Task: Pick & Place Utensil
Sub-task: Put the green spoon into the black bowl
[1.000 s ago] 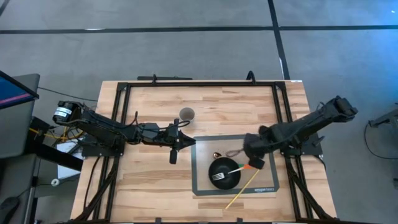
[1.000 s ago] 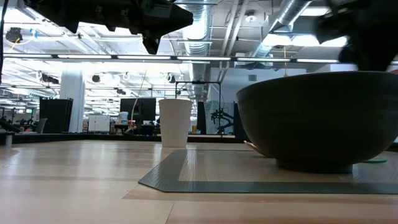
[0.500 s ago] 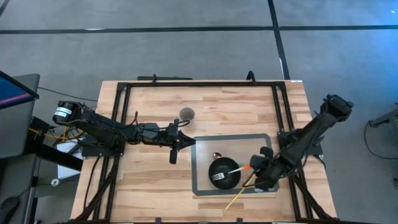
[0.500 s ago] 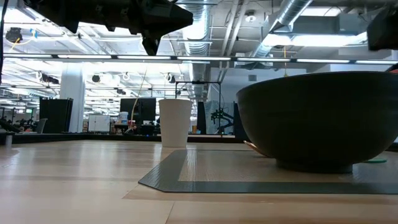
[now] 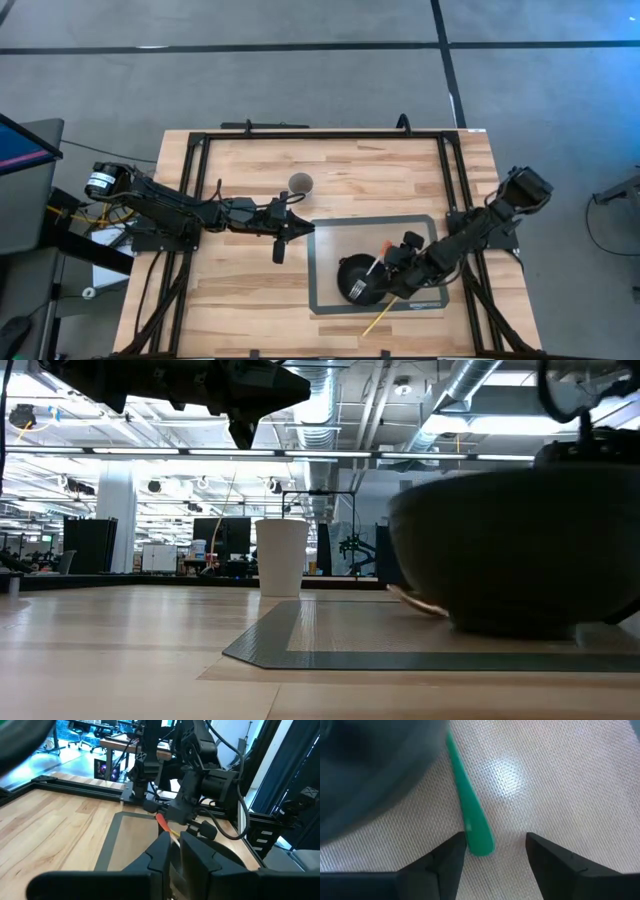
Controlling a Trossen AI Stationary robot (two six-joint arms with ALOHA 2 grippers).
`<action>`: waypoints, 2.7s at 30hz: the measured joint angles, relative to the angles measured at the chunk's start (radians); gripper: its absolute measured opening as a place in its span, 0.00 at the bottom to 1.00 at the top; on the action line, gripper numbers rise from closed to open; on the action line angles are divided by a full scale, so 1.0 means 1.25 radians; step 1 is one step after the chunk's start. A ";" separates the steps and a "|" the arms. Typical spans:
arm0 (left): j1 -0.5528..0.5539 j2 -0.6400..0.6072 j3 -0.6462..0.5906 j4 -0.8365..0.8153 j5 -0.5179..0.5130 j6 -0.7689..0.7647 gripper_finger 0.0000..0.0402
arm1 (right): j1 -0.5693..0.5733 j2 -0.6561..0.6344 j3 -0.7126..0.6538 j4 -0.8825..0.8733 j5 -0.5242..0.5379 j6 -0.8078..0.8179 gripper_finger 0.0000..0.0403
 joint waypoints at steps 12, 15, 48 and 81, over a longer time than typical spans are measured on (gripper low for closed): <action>0.000 0.000 0.000 0.000 0.000 0.000 0.11 | -0.012 0.016 0.001 0.051 -0.024 -0.067 0.33; 0.000 0.000 0.000 0.000 0.000 0.000 0.11 | -0.014 0.040 0.004 0.054 -0.035 -0.072 0.22; -0.005 0.000 0.000 0.000 0.001 -0.006 0.11 | 0.011 0.011 0.002 0.017 -0.066 -0.036 0.36; -0.005 0.000 0.000 0.000 0.001 -0.006 0.11 | -0.019 0.020 0.006 0.017 -0.096 -0.069 0.01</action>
